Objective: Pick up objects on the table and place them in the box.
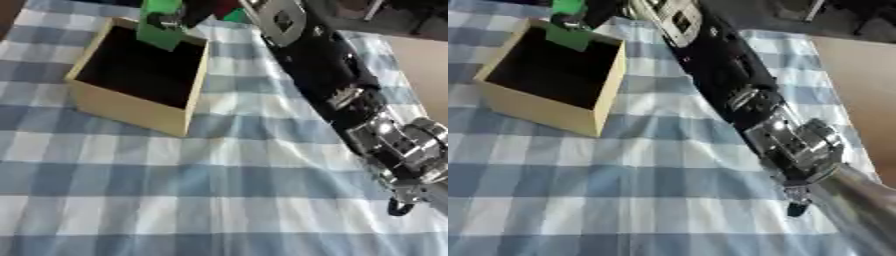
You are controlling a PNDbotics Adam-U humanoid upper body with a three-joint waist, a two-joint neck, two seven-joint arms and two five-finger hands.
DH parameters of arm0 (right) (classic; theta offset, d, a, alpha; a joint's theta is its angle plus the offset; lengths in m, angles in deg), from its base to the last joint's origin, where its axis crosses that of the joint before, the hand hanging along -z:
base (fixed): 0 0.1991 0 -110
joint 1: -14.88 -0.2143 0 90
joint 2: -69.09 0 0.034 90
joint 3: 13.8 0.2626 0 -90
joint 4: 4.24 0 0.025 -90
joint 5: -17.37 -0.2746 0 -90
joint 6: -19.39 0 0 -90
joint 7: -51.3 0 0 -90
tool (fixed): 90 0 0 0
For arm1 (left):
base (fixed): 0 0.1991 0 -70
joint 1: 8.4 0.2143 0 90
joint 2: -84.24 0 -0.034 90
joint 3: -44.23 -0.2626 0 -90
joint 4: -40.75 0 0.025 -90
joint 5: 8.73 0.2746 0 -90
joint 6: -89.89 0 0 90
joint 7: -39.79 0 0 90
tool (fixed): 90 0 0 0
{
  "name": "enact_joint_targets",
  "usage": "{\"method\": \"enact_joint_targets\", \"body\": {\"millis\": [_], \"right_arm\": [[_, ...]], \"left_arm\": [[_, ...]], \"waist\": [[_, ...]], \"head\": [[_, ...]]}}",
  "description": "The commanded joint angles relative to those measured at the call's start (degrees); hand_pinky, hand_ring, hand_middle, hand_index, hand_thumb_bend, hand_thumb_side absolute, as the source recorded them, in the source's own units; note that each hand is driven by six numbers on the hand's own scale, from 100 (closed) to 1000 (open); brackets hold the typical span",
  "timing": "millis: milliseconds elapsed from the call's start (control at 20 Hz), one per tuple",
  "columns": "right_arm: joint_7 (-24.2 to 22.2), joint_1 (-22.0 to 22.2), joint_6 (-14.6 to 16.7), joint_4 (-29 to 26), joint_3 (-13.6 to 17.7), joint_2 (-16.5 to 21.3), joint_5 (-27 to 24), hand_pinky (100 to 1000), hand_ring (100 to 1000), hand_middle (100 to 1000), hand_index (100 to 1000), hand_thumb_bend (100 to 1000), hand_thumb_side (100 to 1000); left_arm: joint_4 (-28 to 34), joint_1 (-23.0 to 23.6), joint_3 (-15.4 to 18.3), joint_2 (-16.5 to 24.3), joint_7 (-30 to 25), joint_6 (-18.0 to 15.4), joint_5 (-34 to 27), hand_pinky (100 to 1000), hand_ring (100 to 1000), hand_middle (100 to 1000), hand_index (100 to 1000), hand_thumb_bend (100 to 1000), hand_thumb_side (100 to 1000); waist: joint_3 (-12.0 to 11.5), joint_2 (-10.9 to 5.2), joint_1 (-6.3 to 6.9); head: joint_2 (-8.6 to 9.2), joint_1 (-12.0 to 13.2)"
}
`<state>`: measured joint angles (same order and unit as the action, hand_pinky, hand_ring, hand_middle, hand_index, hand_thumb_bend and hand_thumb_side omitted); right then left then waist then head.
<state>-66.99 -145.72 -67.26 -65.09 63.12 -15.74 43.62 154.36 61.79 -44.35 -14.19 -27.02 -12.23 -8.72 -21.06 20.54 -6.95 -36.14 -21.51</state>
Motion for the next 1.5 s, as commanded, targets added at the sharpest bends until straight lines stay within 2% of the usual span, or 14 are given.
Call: {"method": "enact_joint_targets", "body": {"millis": [50,400,500,600,650,700,750,800,850,900,950,1000,1200,1500], "right_arm": [[0.49,-1.21,-0.53,1.03,0.21,-0.8,1.78,674,562,302,459,100,255],[0.75,-0.09,-1.4,3.58,-0.74,-3.89,7.01,675,577,321,476,100,253],[0.95,0.29,-1.21,4.05,-0.92,-4.45,8.88,683,600,354,513,100,249],[1.12,0.44,-0.92,4.23,-0.96,-4.79,10.15,686,607,380,576,100,197],[1.09,0.46,-0.69,4.15,-1.04,-4.87,10.64,702,631,432,673,100,235],[0.75,0.47,-0.12,3.91,-1.31,-4.87,11.23,714,651,458,720,100,282],[0.13,0.46,0.67,3.55,-1.65,-4.77,12.08,751,713,516,830,100,549],[-0.6,0.49,1.54,3.14,-1.84,-4.66,13.05,755,719,522,842,100,571],[-1.3,0.47,2.31,2.7,-1.95,-4.56,14.02,784,758,569,914,100,732],[-2.0,0.44,3.12,2.03,-2.05,-4.41,15.15,797,772,587,943,104,767],[-2.68,0.38,3.9,1.21,-2.15,-4.25,16.1,821,795,619,983,228,790],[-3.31,0.34,4.53,0.25,-2.14,-4.07,16.72,825,799,626,991,251,785],[-4.09,0.07,4.67,-4.04,-1.58,-3.09,16.99,829,802,637,994,289,756],[-3.37,0.12,3.1,-8.58,-0.11,-0.75,15.71,826,793,626,976,279,754]], "left_arm": [[0.99,-0.97,-0.17,0.07,-0.37,-0.08,-0.13,711,600,630,705,100,897],[0.99,-1.07,-0.2,-0.03,-0.4,-0.17,-0.27,711,600,630,705,100,896],[0.99,-1.1,-0.22,-0.06,-0.42,-0.18,-0.3,711,600,629,705,100,896],[0.99,-1.09,-0.23,-0.07,-0.46,-0.18,-0.31,711,600,629,704,100,896],[0.99,-1.07,-0.23,-0.07,-0.48,-0.17,-0.31,711,600,629,704,100,896],[0.99,-1.06,-0.24,-0.07,-0.51,-0.16,-0.3,711,600,629,704,100,896],[0.99,-1.03,-0.24,-0.07,-0.53,-0.14,-0.29,712,600,629,704,100,896],[0.99,-1.01,-0.22,-0.07,-0.53,-0.13,-0.27,712,600,629,704,100,896],[0.99,-0.97,-0.22,-0.08,-0.54,-0.11,-0.26,712,600,629,704,100,896],[0.99,-0.94,-0.22,-0.09,-0.57,-0.09,-0.24,712,600,628,704,100,896],[0.99,-0.88,-0.21,-0.1,-0.59,-0.06,-0.23,712,600,628,704,100,896],[0.99,-0.83,-0.19,-0.11,-0.6,-0.04,-0.21,712,600,628,704,100,896],[0.99,-0.7,-0.21,-0.14,-0.68,0.06,-0.23,712,600,628,704,100,896],[0.99,-0.49,-0.09,-0.17,-0.67,0.17,-0.23,712,601,628,704,100,897]], "waist": [[-0.19,-0.28,-0.39],[-0.06,-0.26,-0.13],[0.04,-0.24,-0.01],[0.14,-0.22,0.08],[0.19,-0.2,0.11],[0.24,-0.19,0.14],[0.29,-0.18,0.15],[0.34,-0.18,0.17],[0.39,-0.18,0.19],[0.44,-0.18,0.21],[0.51,-0.2,0.23],[0.59,-0.23,0.25],[0.85,-0.35,0.34],[1.35,-0.7,0.59]], "head": [[0.51,-0.41],[0.03,-0.93],[0.07,-1.0],[0.04,-1.04],[-0.01,-1.05],[-0.05,-1.05],[-0.09,-1.01],[-0.12,-0.95],[-0.16,-0.89],[-0.19,-0.83],[-0.25,-0.77],[-0.3,-0.7],[-0.41,-0.52],[-0.26,-0.24]]}}
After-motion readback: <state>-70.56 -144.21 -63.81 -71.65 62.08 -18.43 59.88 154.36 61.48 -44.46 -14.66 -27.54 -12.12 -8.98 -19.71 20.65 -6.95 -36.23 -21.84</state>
